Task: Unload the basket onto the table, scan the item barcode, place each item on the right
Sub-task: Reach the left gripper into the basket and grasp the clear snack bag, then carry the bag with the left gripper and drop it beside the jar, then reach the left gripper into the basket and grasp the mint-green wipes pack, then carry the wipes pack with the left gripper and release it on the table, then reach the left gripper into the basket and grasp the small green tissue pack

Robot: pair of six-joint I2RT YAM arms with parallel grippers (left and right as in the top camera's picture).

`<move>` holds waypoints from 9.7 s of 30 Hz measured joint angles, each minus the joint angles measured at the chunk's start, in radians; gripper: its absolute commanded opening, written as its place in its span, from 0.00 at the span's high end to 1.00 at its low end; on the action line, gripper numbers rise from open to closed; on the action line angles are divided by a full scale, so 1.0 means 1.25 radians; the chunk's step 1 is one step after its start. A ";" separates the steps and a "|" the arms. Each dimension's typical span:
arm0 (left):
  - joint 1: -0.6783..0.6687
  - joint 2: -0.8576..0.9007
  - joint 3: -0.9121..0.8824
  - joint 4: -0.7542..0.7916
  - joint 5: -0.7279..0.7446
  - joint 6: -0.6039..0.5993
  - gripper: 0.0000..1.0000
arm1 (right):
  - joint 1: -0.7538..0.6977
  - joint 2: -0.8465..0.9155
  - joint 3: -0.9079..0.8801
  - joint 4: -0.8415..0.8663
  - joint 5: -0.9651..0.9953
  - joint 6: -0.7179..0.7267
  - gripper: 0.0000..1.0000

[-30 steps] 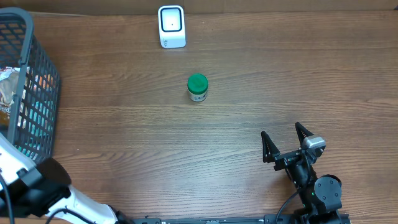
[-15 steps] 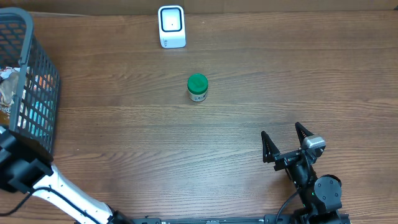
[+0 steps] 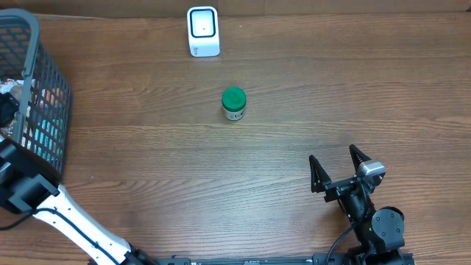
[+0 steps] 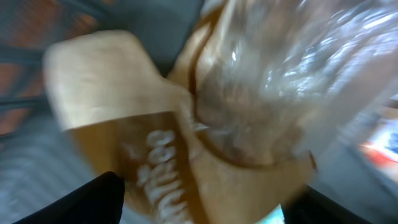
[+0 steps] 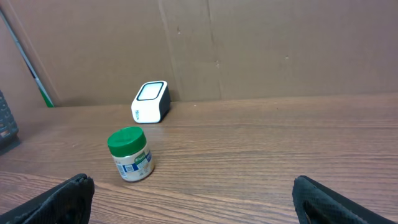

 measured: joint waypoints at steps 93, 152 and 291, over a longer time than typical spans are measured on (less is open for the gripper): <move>-0.731 -0.512 -0.724 0.190 0.289 -0.589 0.00 | 0.000 0.000 0.000 0.000 0.000 0.000 0.00; 0.057 -0.102 -0.217 -0.023 0.188 0.015 0.44 | 0.000 0.000 0.000 0.000 0.000 0.000 0.00; 0.072 -0.373 -0.235 -0.175 -0.049 -0.367 0.50 | 0.000 -0.001 0.000 0.000 0.000 -0.001 0.00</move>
